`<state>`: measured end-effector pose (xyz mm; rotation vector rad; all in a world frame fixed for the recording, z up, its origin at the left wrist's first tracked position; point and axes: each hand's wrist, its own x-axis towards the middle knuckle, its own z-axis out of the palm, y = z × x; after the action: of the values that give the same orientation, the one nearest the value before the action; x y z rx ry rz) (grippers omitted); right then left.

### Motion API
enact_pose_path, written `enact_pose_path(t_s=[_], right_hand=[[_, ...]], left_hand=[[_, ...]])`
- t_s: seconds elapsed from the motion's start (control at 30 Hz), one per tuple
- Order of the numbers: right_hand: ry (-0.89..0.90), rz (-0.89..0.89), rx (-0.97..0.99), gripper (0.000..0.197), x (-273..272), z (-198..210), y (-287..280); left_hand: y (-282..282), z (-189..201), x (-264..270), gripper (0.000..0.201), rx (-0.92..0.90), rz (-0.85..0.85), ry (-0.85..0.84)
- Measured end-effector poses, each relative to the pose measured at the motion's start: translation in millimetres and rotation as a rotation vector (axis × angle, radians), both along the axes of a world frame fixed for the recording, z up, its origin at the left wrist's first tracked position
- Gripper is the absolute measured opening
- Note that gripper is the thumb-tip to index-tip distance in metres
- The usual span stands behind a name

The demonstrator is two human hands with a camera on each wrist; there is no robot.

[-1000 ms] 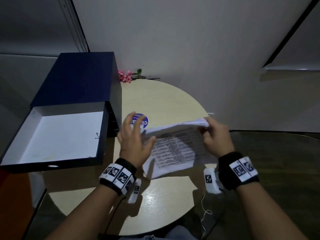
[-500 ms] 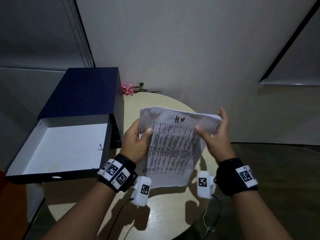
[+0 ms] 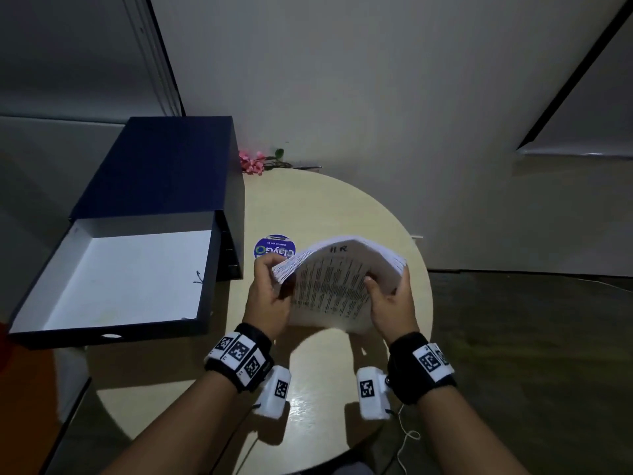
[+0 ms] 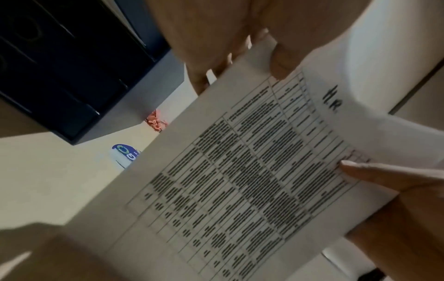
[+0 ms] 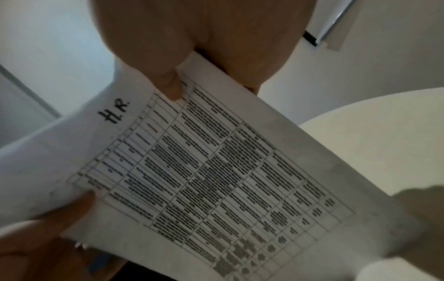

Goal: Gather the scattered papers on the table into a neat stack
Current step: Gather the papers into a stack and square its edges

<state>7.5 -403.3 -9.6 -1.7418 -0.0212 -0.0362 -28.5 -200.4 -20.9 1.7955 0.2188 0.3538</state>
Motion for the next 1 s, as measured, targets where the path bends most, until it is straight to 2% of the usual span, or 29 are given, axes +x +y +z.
enact_pose_path(t_s=[0.07, 0.17, 0.3, 0.53, 0.7, 0.87, 1.0], right_hand=[[0.000, -0.063, 0.024, 0.033, 0, -3, -1], [-0.023, -0.087, 0.087, 0.034, -1, -3, 0], [-0.001, -0.031, 0.071, 0.037, -11, -10, -3], [-0.109, -0.002, 0.037, 0.045, -12, 2, 5], [0.010, 0.023, -0.006, 0.039, -15, -12, 2], [-0.092, -0.033, 0.009, 0.042, -10, 1, -1], [-0.165, -0.121, 0.135, 0.043, -12, 21, 10]], left_hand=[[-1, 1, 1, 0.031, 0.008, -0.005, 0.019], [1, 7, 2, 0.035, 0.004, 0.016, 0.027], [0, 8, -5, 0.040, 0.014, -0.011, 0.016], [5, 12, -3, 0.036, -0.030, 0.013, -0.069], [7, -2, -6, 0.039, -0.041, 0.003, -0.002], [8, 14, 0, 0.033, -0.030, -0.001, -0.113], [8, 22, 3, 0.033, -0.142, -0.022, -0.194]])
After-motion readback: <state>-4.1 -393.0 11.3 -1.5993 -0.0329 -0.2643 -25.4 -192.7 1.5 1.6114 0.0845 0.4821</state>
